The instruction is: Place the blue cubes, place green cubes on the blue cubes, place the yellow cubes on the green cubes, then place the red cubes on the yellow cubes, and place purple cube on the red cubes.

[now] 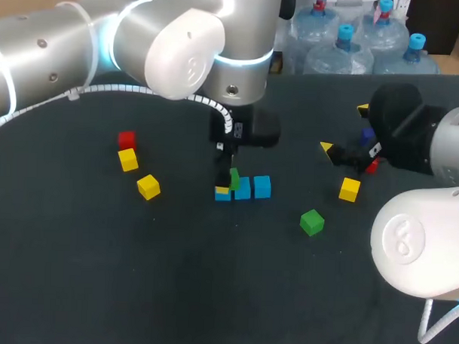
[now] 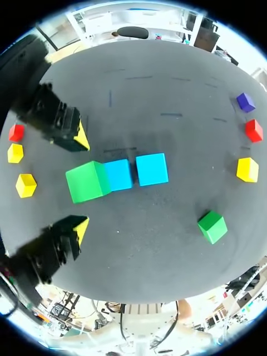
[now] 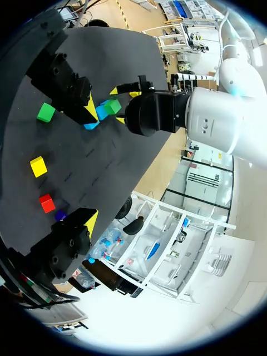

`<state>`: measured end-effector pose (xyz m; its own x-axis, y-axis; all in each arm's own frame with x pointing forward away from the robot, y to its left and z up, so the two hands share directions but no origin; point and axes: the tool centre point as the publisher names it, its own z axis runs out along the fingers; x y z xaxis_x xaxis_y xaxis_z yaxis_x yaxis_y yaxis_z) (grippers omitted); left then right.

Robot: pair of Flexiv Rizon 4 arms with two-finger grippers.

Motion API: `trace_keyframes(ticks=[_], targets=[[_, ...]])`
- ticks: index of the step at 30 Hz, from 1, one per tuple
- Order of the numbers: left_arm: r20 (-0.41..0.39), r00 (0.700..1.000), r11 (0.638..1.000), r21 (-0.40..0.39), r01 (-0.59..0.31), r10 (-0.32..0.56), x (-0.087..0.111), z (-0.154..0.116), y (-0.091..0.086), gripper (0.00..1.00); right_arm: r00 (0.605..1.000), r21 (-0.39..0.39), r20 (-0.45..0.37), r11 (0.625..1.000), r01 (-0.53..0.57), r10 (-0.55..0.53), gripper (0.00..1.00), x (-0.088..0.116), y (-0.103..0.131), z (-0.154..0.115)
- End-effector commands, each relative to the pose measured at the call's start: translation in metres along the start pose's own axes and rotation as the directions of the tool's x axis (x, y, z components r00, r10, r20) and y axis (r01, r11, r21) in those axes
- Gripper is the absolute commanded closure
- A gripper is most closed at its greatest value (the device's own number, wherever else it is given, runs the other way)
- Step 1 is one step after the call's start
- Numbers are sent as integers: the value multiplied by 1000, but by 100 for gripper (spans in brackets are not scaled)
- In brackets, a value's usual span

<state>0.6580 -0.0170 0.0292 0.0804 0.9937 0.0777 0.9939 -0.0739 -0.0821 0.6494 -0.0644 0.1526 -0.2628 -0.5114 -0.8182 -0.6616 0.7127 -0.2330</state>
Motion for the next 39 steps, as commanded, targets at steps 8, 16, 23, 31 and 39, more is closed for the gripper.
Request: trace_keyframes(ticks=[8,16,23,31,39], targets=[[-6,1000,1000,7,1,-1,0,0,4,51,1000,-3,2,1000,0,0,0,1,-1,0],[-6,1000,1000,7,-2,2,0,1,4,50,1000,-3,2,1000,0,0,0,1,-1,0],[-6,1000,1000,8,-3,3,-1,1,4,54,1000,-3,2,1000,0,0,0,1,-1,0],[-3,1000,1000,9,-4,4,-1,2,5,64,1000,-3,2,1000,0,0,0,1,-1,0],[-3,1000,1000,9,-5,5,-1,2,5,61,1000,-3,2,1000,0,0,0,1,-1,0]])
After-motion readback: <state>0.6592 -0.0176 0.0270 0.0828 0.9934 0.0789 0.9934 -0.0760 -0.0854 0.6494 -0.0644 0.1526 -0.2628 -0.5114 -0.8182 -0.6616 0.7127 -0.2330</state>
